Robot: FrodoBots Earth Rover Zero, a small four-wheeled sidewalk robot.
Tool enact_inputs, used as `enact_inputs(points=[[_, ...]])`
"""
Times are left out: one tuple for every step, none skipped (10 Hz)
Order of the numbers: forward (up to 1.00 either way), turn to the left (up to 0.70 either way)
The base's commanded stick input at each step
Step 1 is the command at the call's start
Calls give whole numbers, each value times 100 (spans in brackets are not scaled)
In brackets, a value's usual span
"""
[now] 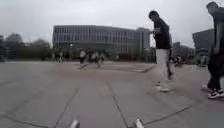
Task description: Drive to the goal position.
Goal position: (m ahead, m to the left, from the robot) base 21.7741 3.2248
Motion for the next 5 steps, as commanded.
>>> enact_inputs(points=[[85, -4], [85, -3], [85, -2], [85, -2], [85, -2]])
